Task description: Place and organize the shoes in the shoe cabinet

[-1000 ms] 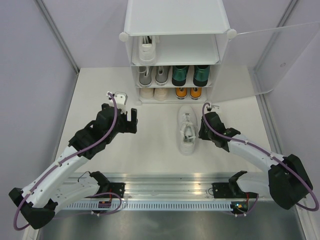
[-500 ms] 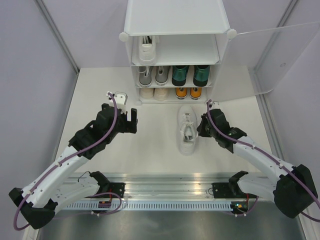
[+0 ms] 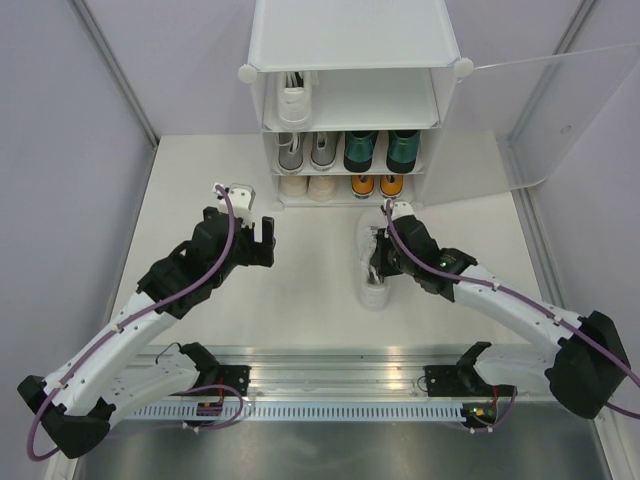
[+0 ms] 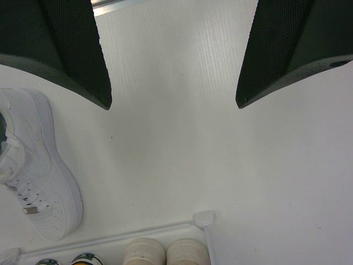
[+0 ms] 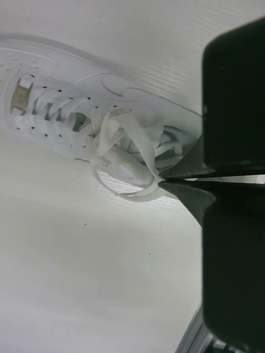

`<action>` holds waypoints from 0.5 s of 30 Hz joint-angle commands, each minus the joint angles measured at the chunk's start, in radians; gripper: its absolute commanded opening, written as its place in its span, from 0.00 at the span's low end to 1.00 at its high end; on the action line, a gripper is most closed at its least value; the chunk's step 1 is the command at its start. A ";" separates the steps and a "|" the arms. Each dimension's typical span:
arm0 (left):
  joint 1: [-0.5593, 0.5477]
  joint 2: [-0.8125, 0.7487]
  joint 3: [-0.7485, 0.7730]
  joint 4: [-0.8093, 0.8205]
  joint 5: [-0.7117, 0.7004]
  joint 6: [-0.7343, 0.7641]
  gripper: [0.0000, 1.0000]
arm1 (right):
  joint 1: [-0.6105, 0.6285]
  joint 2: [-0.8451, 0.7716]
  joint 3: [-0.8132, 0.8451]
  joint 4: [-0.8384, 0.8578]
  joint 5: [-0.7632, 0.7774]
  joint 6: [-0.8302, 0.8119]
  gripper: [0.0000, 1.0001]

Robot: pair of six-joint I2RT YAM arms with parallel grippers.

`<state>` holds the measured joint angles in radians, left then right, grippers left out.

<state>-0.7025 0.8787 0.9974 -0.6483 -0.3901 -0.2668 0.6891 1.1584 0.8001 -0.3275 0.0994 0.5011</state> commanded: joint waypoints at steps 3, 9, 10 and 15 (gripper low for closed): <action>0.000 -0.014 0.004 0.032 0.002 0.028 0.95 | 0.018 0.099 0.005 -0.030 0.072 0.001 0.01; 0.000 -0.015 0.004 0.033 0.007 0.028 0.95 | 0.017 0.196 -0.006 -0.016 0.128 -0.013 0.01; 0.000 -0.015 0.006 0.033 0.005 0.028 0.95 | 0.018 0.210 -0.003 -0.012 0.125 -0.016 0.01; 0.000 -0.021 0.004 0.032 0.005 0.028 0.95 | 0.018 0.268 0.021 0.002 0.118 -0.022 0.19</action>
<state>-0.7025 0.8745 0.9970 -0.6483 -0.3901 -0.2665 0.7101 1.4052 0.7986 -0.3275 0.1856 0.4957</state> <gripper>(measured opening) 0.953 0.158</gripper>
